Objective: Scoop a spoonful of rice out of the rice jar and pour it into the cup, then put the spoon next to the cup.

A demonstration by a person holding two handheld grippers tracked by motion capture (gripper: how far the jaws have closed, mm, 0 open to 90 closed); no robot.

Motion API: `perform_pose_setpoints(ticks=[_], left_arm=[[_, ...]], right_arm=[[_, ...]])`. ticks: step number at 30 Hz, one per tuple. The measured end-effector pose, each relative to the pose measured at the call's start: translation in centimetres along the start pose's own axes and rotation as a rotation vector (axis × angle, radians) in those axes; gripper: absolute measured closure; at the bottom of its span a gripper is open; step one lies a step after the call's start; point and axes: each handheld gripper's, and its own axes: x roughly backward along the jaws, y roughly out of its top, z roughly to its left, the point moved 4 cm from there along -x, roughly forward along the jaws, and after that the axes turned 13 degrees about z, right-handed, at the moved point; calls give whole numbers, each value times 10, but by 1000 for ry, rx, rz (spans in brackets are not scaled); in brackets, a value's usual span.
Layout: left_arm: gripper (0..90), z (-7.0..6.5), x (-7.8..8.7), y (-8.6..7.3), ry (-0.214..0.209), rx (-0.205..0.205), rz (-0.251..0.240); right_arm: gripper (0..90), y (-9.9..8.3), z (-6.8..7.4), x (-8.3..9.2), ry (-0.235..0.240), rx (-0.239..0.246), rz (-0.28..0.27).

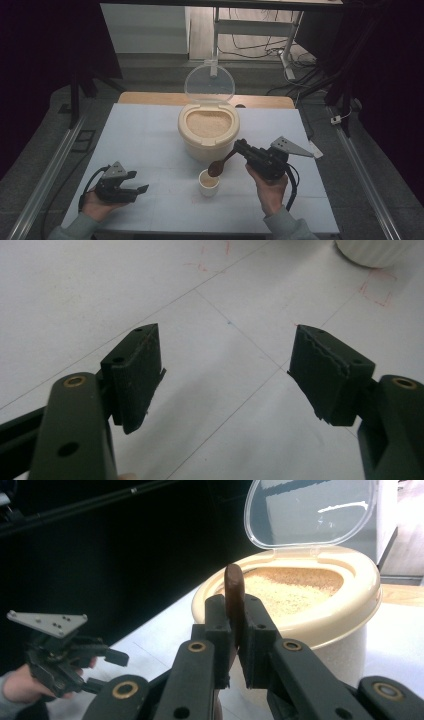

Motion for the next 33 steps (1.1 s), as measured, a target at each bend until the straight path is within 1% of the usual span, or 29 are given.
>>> perform_pose_setpoints(ticks=[5, 8, 11, 15, 18, 19, 22, 28, 33], left_arm=[[286, 0, 0, 0, 0, 3, 0], [286, 1, 0, 0, 1, 4, 0], [286, 1, -1, 0, 1, 5, 0], [286, 1, 0, 0, 3, 4, -4], [285, 1, 0, 0, 3, 3, -4], [284, 1, 0, 0, 4, 2, -4], [284, 1, 0, 0, 4, 2, -5], [284, 1, 0, 0, 5, -1, -4], [284, 0, 1, 0, 6, -3, -6]], right_arm=[[836, -3, -14, 8, 32, -54, -31], [835, -3, -21, 17, 29, -61, -44], [836, 0, -28, 26, 39, -79, -63], [835, 4, -35, 37, 38, -79, -53], [835, 6, -39, 43, 43, -83, -22], [835, 6, -41, 44, 39, -86, -6], [835, 4, -44, 44, 50, -89, 45], [835, -4, -45, 38, 63, -89, 152], [834, -12, -42, 27, 95, -81, 245]])
